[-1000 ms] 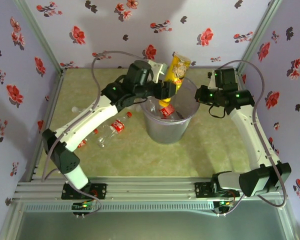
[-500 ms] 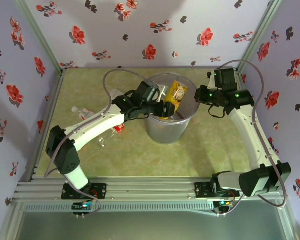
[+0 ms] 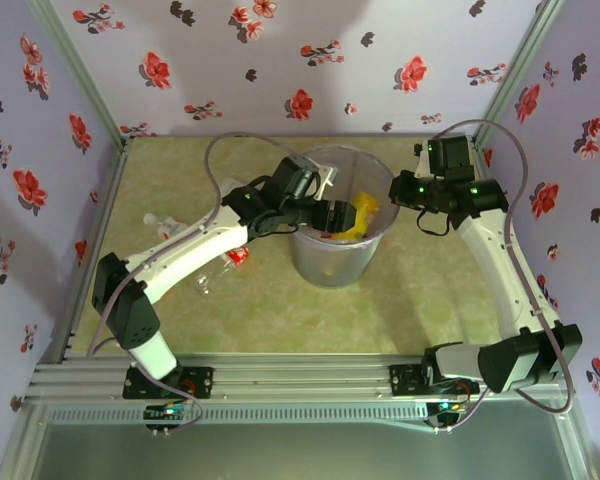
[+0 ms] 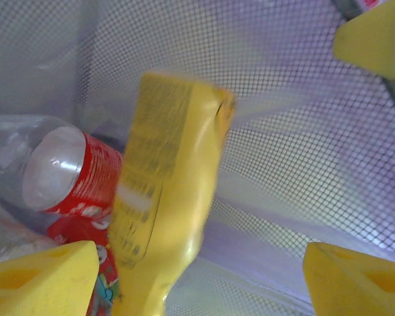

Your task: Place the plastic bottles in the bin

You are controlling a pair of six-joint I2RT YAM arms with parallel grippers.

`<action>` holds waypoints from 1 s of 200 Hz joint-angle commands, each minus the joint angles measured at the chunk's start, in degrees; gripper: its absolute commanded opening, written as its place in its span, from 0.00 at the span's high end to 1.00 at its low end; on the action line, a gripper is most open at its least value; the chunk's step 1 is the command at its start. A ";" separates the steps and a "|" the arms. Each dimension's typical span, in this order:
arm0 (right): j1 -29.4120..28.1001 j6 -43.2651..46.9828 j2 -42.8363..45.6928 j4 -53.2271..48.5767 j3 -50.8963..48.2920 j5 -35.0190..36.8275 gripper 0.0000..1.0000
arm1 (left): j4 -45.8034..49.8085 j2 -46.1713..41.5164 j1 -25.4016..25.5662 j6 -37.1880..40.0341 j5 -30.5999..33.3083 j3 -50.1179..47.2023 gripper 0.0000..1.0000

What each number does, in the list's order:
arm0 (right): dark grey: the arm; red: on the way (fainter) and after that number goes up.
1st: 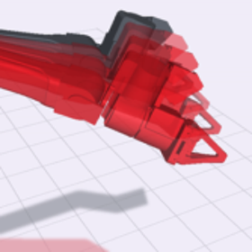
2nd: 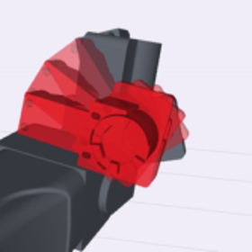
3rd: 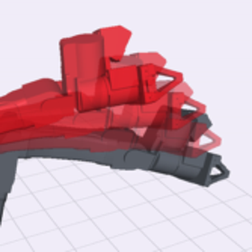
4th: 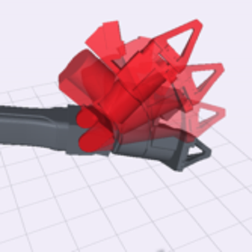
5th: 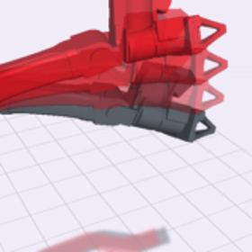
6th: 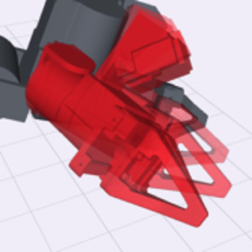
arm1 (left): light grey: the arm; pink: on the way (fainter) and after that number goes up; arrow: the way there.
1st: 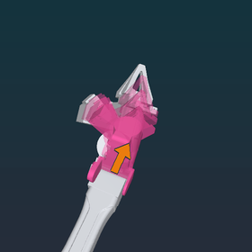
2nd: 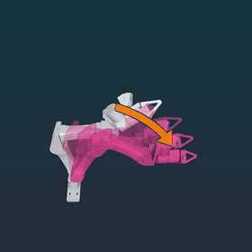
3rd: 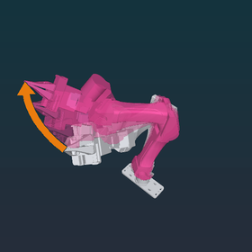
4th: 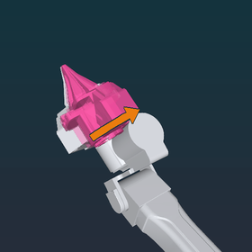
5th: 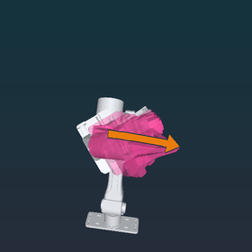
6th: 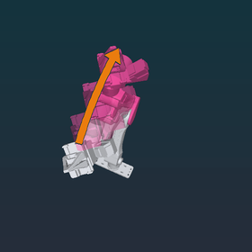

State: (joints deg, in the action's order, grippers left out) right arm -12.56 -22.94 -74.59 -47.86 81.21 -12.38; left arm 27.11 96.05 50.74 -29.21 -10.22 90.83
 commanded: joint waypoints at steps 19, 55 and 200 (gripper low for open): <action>-0.80 0.80 -0.56 -2.69 0.97 0.03 0.96 | 2.58 -0.96 0.09 3.19 0.90 4.16 0.17; -0.73 0.79 -0.58 -2.57 1.18 0.00 0.96 | 3.06 -3.97 -2.27 3.67 0.98 4.95 0.17; -0.72 1.58 -0.90 -1.91 1.15 -0.11 0.96 | 23.64 -32.60 -40.80 3.60 13.83 -24.99 0.18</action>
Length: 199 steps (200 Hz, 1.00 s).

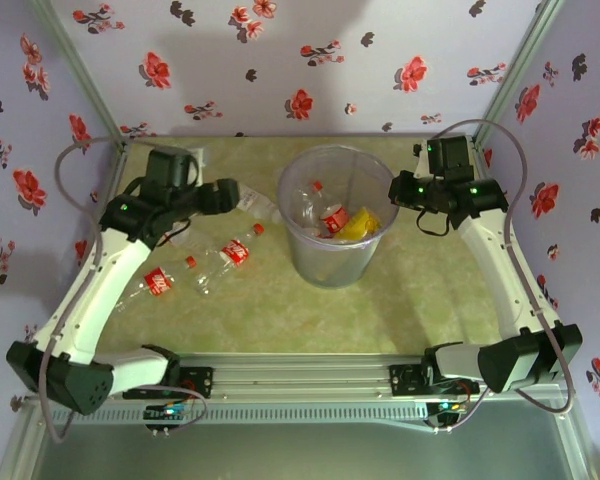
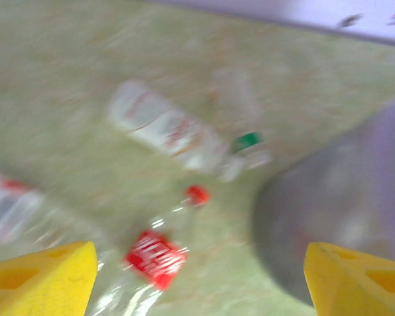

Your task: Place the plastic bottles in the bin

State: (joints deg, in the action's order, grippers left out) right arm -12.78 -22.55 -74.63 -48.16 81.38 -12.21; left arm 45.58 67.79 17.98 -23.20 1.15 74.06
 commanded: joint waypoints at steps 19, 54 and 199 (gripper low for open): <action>-0.52 1.10 -1.26 -1.20 0.88 -0.62 0.96 | 1.46 -8.84 -14.56 -12.08 1.09 -17.88 0.21; -0.57 1.10 -1.99 -1.02 0.84 -1.00 0.96 | -3.65 -14.42 -20.75 -31.21 -0.31 -30.89 0.26; -0.57 2.29 -3.28 -0.75 -0.35 -1.06 0.96 | -7.20 -13.19 -29.62 -63.47 4.22 -41.10 0.00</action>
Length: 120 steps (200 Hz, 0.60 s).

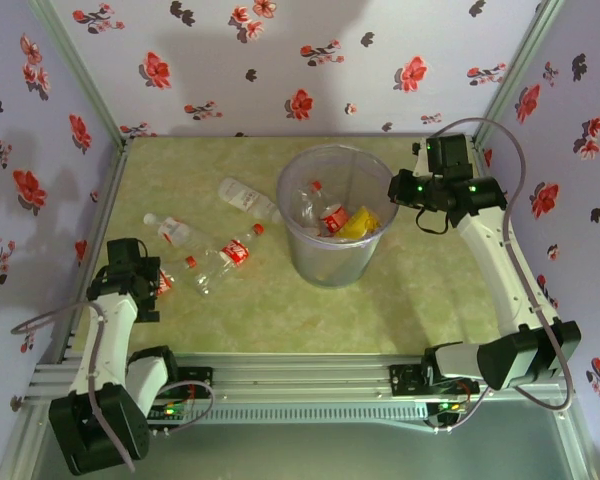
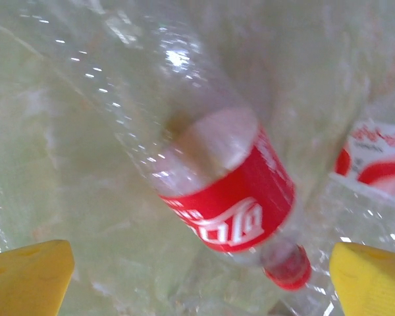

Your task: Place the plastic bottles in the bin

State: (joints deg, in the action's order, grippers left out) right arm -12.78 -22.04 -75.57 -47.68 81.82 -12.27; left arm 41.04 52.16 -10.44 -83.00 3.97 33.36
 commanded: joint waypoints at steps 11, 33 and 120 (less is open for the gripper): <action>-0.58 1.83 -2.44 -1.19 -0.87 -1.08 0.97 | -4.02 4.25 -1.58 -3.77 1.37 -0.26 0.00; -0.58 1.83 -2.45 -0.97 -1.21 -1.03 0.97 | -6.46 7.31 -2.51 -3.60 1.38 0.02 0.00; -0.58 1.83 -2.43 -0.73 -1.71 -0.98 0.97 | -12.16 16.21 -5.12 -3.50 -1.62 -0.03 0.22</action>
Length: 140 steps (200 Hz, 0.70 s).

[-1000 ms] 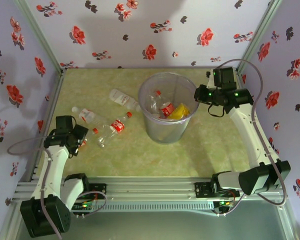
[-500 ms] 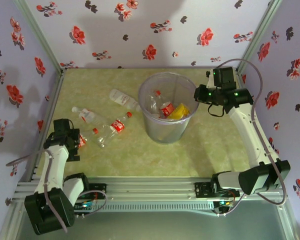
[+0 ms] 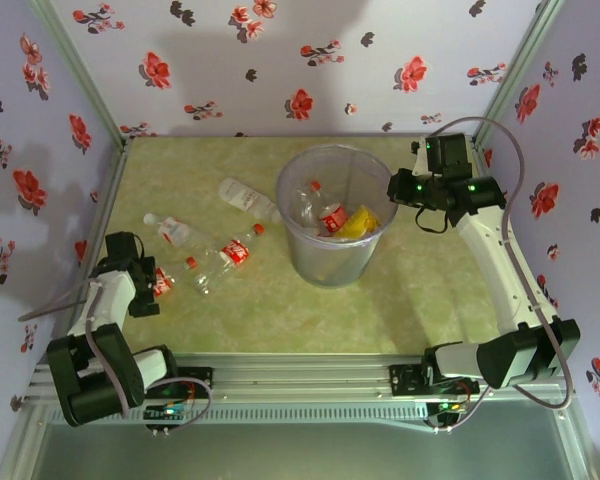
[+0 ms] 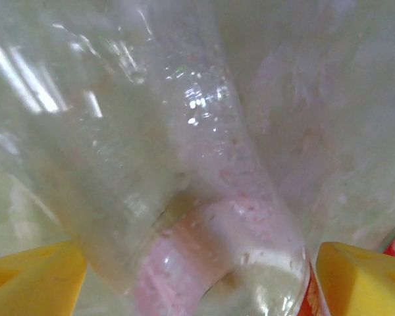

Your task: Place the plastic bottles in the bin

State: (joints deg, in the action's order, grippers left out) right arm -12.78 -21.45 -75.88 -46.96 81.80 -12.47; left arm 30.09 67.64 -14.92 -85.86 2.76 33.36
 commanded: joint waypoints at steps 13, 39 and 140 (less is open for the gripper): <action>-0.58 1.26 -2.22 -1.62 -1.58 -0.77 0.97 | -1.10 0.80 -0.73 -0.71 -0.41 -0.08 0.29; -0.54 1.19 -2.23 -1.69 -1.37 -0.78 0.97 | -1.08 -0.18 -0.82 -0.66 -0.36 -0.19 0.39; -0.56 0.35 -1.65 -1.30 -1.30 -0.92 0.97 | 7.82 -12.67 -1.94 7.43 1.47 11.79 0.68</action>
State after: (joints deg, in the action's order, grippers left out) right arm -12.78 -21.47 -75.88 -46.96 81.80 -12.47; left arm 33.71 58.28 -16.40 -82.00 2.90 39.90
